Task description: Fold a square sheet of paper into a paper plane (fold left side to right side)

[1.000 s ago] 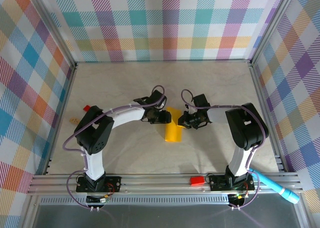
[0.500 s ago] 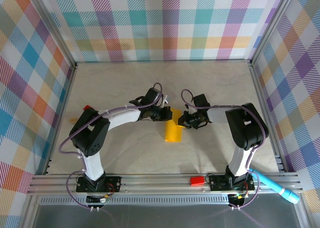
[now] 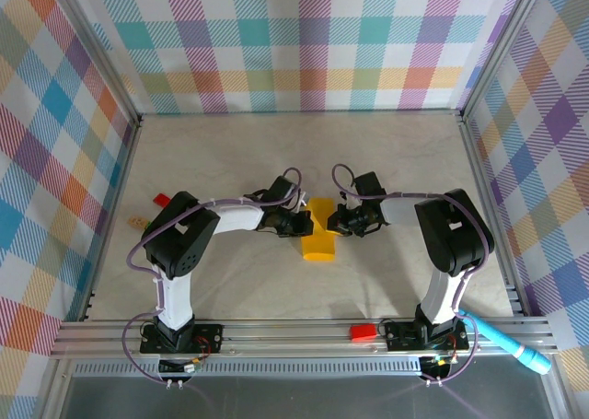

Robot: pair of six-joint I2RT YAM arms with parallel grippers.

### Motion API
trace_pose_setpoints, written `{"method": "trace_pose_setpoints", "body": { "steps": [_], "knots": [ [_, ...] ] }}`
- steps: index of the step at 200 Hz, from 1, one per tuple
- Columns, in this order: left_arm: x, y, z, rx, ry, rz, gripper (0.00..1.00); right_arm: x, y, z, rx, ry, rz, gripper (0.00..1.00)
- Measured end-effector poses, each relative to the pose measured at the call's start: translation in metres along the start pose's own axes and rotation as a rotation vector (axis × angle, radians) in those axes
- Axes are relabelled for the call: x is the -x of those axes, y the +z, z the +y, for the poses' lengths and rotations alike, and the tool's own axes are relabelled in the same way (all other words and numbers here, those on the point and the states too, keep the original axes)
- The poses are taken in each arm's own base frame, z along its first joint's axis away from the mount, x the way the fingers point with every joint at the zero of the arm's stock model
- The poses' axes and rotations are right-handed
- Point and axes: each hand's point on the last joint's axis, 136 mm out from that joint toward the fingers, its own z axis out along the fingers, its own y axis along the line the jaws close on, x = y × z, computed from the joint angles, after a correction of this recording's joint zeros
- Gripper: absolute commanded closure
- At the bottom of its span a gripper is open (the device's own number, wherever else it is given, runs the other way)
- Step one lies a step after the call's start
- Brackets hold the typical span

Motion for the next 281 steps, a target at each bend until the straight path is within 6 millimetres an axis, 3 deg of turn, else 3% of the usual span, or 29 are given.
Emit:
{"method": "trace_pose_setpoints", "body": {
  "steps": [69,152,191,242,281],
  "knots": [
    [-0.002,-0.004,0.005,-0.052,-0.002,-0.048,1.00,-0.001,0.000,-0.002,-0.031,-0.017,0.010,1.00],
    [-0.010,-0.033,0.033,-0.040,-0.063,-0.071,1.00,-0.001,0.000,-0.001,-0.025,-0.021,0.011,1.00],
    [-0.001,-0.048,0.018,-0.065,-0.031,-0.110,1.00,-0.001,0.000,-0.001,-0.024,-0.021,0.011,1.00],
    [-0.007,-0.029,-0.011,-0.105,0.040,-0.084,1.00,-0.001,0.000,-0.001,-0.024,-0.021,0.011,1.00],
    [-0.011,-0.013,-0.008,-0.085,0.041,-0.060,1.00,-0.001,0.000,-0.001,-0.024,-0.021,0.011,1.00]
  ]
}}
